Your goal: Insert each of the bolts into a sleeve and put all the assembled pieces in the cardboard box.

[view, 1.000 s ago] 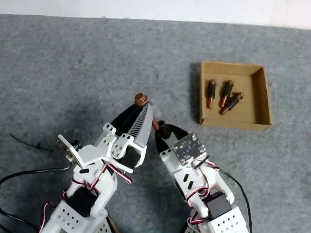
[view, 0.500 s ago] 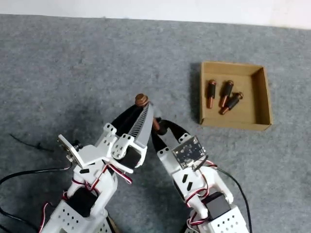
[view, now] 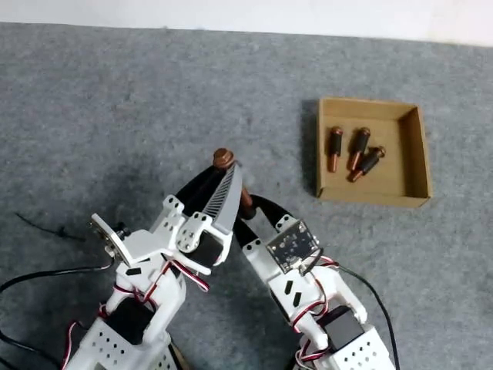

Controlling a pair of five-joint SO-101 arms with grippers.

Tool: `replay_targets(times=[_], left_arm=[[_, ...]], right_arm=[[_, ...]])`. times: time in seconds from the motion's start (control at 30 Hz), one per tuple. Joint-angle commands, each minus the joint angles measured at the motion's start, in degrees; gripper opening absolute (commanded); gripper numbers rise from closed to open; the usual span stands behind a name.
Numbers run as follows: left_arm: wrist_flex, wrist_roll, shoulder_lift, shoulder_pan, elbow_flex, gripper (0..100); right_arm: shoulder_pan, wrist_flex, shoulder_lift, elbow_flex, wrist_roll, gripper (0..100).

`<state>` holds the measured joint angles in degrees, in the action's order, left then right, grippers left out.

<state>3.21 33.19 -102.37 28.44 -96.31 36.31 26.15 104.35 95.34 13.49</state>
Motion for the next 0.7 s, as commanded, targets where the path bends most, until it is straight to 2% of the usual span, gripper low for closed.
replay_targets(times=[0.0, 0.1, 0.5, 0.67], left_arm=[[0.09, 0.18, -0.22, -2.42, -0.92, 1], [0.18, 0.44, -0.22, -4.35, -0.92, 1], [-0.09, 0.44, 0.13, -4.18, -0.92, 1], [-0.09, 0.44, 0.22, -3.82, -0.92, 1]], right_arm=[[-0.57, -1.45, 1.01, -1.80, -0.18, 0.5], [-0.31, -1.45, 1.01, -2.51, -0.18, 0.5], [-0.13, -1.36, 1.01, -7.69, -0.18, 0.5], [2.68, -1.36, 1.01, -7.78, -0.18, 0.5]])
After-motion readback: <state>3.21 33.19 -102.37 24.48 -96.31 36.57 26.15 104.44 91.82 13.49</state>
